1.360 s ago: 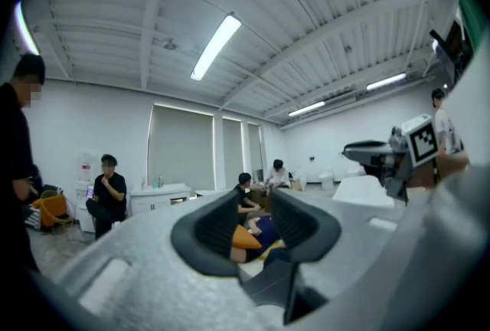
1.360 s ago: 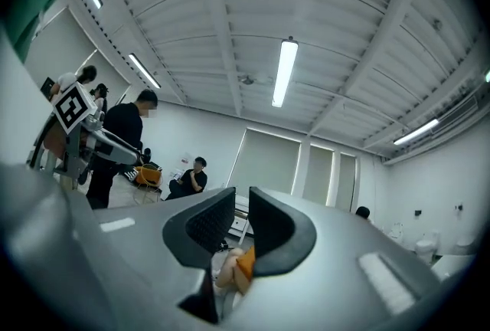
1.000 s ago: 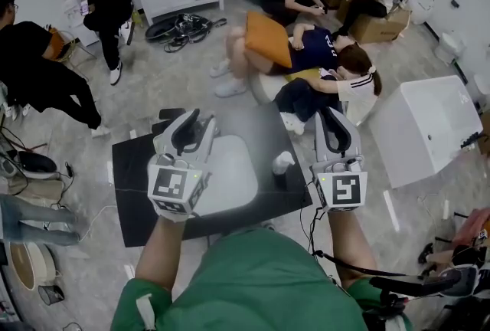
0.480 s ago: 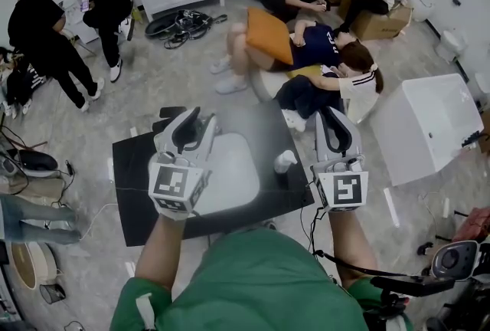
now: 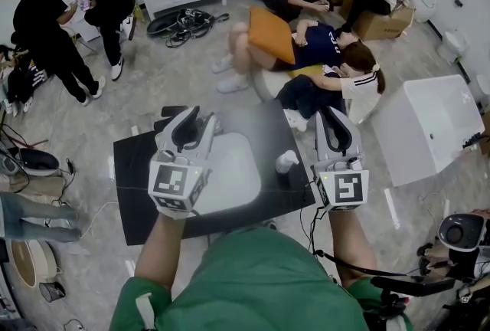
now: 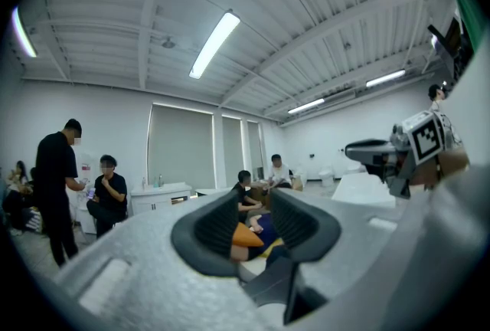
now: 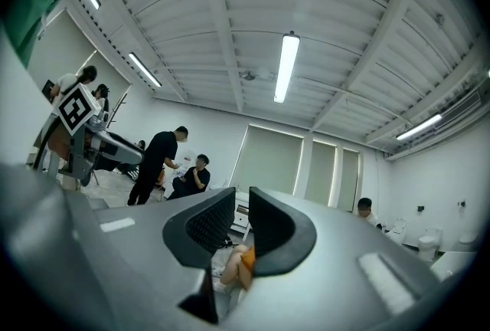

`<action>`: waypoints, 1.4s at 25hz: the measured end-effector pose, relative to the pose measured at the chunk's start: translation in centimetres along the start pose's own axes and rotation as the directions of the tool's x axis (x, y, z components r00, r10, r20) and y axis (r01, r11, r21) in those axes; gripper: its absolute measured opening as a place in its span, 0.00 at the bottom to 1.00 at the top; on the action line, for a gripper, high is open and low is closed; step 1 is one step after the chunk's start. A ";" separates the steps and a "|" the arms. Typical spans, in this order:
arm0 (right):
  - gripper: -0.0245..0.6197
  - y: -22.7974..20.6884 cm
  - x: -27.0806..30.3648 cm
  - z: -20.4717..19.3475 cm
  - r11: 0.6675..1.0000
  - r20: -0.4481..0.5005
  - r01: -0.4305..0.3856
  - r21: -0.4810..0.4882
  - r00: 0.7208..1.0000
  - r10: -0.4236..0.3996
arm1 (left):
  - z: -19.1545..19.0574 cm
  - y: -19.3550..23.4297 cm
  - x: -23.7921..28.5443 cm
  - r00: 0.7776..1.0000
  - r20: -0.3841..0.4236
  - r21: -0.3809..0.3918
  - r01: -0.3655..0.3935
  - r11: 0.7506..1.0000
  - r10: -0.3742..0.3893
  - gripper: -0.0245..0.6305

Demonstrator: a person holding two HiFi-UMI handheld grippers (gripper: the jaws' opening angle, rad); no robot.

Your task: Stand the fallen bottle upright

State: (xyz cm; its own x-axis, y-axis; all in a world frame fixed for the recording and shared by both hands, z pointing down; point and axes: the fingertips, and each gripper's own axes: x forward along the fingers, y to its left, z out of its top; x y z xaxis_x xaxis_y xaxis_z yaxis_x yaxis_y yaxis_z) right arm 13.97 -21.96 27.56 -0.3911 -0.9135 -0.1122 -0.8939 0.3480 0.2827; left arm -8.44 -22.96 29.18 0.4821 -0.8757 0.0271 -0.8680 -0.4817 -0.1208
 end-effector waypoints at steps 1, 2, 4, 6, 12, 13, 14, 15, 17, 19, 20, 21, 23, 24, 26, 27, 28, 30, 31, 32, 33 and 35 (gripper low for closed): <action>0.12 0.0 0.0 -0.1 1.000 -0.003 0.002 0.006 1.000 -0.002 | -0.1 0.0 0.0 1.000 -0.001 0.000 -0.001 1.000 0.001 0.23; 0.12 -0.1 -0.1 -0.2 1.000 -0.005 0.003 0.010 1.000 -0.003 | -0.2 -0.1 0.0 1.000 -0.001 0.000 -0.002 1.000 0.002 0.23; 0.12 -0.2 -0.2 -0.3 1.000 -0.005 0.004 0.014 1.000 -0.004 | -0.2 -0.2 0.1 1.000 -0.002 0.001 -0.003 1.000 0.003 0.23; 0.12 -0.2 -0.2 -0.2 1.000 -0.004 0.004 0.012 1.000 -0.004 | -0.2 -0.2 0.1 1.000 -0.001 0.001 -0.004 1.000 0.004 0.23; 0.12 -0.3 -0.3 -0.1 1.000 0.003 -0.004 0.001 1.000 0.004 | 0.0 -0.3 0.1 1.000 -0.002 0.002 -0.005 1.000 0.005 0.23; 0.12 -0.4 -0.3 0.0 1.000 0.002 -0.002 0.004 1.000 0.002 | 0.0 -0.3 0.1 1.000 -0.003 0.003 -0.005 1.000 0.005 0.23; 0.12 -0.4 -0.4 0.0 1.000 0.001 -0.001 0.005 1.000 0.001 | 0.1 -0.3 0.1 1.000 -0.003 0.003 -0.005 1.000 0.005 0.23; 0.12 -0.4 -0.4 0.1 1.000 0.002 -0.001 0.005 1.000 0.001 | 0.1 -0.3 0.1 1.000 -0.003 0.003 -0.005 1.000 0.005 0.23; 0.12 -0.5 -0.5 0.1 1.000 0.005 -0.003 0.003 1.000 0.003 | 0.1 -0.5 0.1 1.000 -0.004 0.003 -0.006 1.000 0.006 0.23; 0.12 -0.7 -0.6 -0.1 1.000 0.010 -0.006 -0.003 1.000 0.006 | 0.0 -0.7 0.2 1.000 -0.005 0.005 -0.007 1.000 0.007 0.23; 0.12 -0.7 -0.7 -0.2 1.000 0.011 -0.007 -0.005 1.000 0.007 | -0.1 -0.8 0.3 1.000 -0.006 0.006 -0.008 1.000 0.008 0.23; 0.12 -0.8 -0.8 -0.2 1.000 0.012 -0.007 -0.005 1.000 0.008 | -0.1 -0.9 0.3 1.000 -0.006 0.006 -0.009 1.000 0.009 0.23; 0.12 -0.9 -1.0 -0.2 1.000 0.011 -0.008 -0.004 1.000 0.008 | -0.1 -1.2 0.2 1.000 -0.008 0.005 -0.010 1.000 0.010 0.23; 0.12 -0.9 -1.2 -0.1 1.000 0.010 -0.008 -0.002 1.000 0.008 | 0.0 -1.3 0.1 1.000 -0.008 0.005 -0.010 1.000 0.011 0.23; 0.12 -1.1 -1.5 -0.3 1.000 0.009 -0.008 0.004 1.000 0.008 | -0.1 -1.7 0.1 1.000 -0.010 0.004 -0.012 1.000 0.012 0.23; 0.12 -1.2 -1.6 -0.4 1.000 0.011 -0.009 0.004 1.000 0.009 | -0.2 -1.9 0.1 1.000 -0.011 0.004 -0.012 1.000 0.012 0.23; 0.12 -1.4 -1.7 -0.5 1.000 0.012 -0.011 0.003 1.000 0.011 | -0.2 -2.0 0.2 1.000 -0.012 0.005 -0.013 1.000 0.013 0.23; 0.12 -1.6 -1.7 -0.7 1.000 0.013 -0.015 0.006 1.000 0.015 | -0.2 -2.2 0.4 1.000 -0.013 0.006 -0.014 1.000 0.014 0.23; 0.12 -1.7 -1.7 -0.7 1.000 0.014 -0.017 0.008 1.000 0.017 | -0.2 -2.3 0.5 1.000 -0.014 0.005 -0.015 1.000 0.015 0.23; 0.12 -1.9 -1.7 -0.7 1.000 0.016 -0.019 0.011 1.000 0.019 | -0.1 -2.3 0.5 1.000 -0.015 0.005 -0.017 1.000 0.017 0.23; 0.12 -2.0 -1.7 -0.7 1.000 0.017 -0.021 0.013 1.000 0.021 | 0.0 -2.4 0.6 1.000 -0.015 0.004 -0.018 1.000 0.018 0.23; 0.12 -2.0 -1.7 -0.8 1.000 0.017 -0.026 0.016 1.000 0.025 | -0.1 -2.6 0.6 1.000 -0.017 0.003 -0.020 1.000 0.020 0.23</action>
State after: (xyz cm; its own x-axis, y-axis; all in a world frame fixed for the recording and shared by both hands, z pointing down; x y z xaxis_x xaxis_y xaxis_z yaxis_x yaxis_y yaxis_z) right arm 16.64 -21.30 27.96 -0.4173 -0.9006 -0.1211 -0.8870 0.3747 0.2699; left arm -5.92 -22.28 29.61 0.4628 -0.8855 0.0418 -0.8770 -0.4642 -0.1244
